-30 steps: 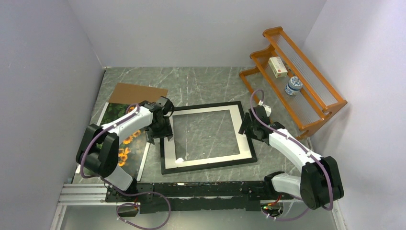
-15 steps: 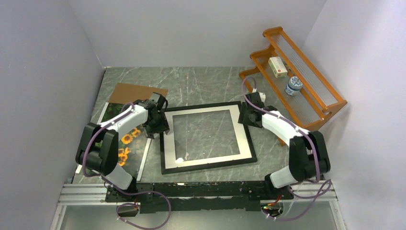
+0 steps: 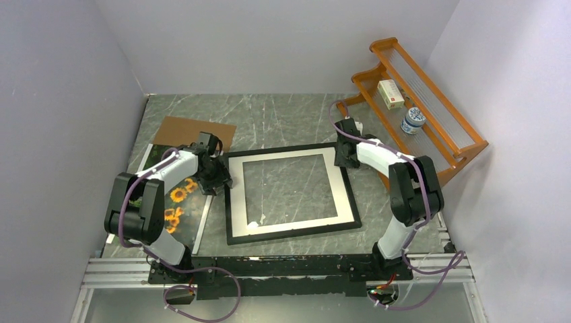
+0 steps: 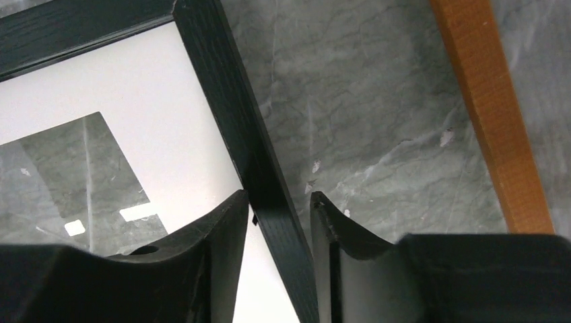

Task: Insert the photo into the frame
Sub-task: Adjust the photo frame at the center of the board.

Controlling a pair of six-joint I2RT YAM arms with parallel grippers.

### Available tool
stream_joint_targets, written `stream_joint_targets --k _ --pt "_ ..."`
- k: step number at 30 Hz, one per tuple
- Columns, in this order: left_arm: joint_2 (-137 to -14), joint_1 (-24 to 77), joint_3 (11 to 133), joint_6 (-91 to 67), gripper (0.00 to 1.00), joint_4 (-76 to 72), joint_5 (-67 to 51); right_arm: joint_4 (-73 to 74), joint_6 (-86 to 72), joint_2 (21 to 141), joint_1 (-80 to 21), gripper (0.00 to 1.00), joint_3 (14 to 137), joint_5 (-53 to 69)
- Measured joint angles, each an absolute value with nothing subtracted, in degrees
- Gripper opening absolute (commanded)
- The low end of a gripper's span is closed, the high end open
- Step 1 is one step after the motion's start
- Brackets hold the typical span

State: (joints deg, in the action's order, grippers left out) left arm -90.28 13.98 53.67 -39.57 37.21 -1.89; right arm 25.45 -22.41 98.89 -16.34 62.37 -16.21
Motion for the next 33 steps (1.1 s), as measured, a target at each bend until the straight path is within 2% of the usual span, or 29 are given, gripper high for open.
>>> stream_joint_targets --k 11,16,22,24,28,33 --pt "-90.3 13.0 53.6 -38.6 0.63 35.1 -4.7 25.4 -22.0 99.5 -14.7 0.39 62.6 -12.4" --pt "-90.3 13.0 53.6 -38.6 0.63 34.9 -4.8 25.5 -21.5 99.8 -13.9 0.5 62.7 -10.9" --pt "-90.9 12.9 53.6 -38.5 0.62 35.0 -4.9 25.1 -21.0 99.7 -12.7 0.38 62.1 -8.3" --pt "-91.0 12.9 53.6 -38.5 0.62 34.9 -4.9 24.8 -21.0 99.6 -12.7 0.37 62.0 -7.5" --pt "-91.0 12.9 53.6 -38.5 0.62 34.9 -5.0 24.4 -20.9 99.5 -12.4 0.51 61.7 -6.7" --pt "-91.0 12.9 53.6 -38.3 0.62 35.0 -5.1 24.5 -20.8 98.4 -11.9 0.55 60.6 -6.3"
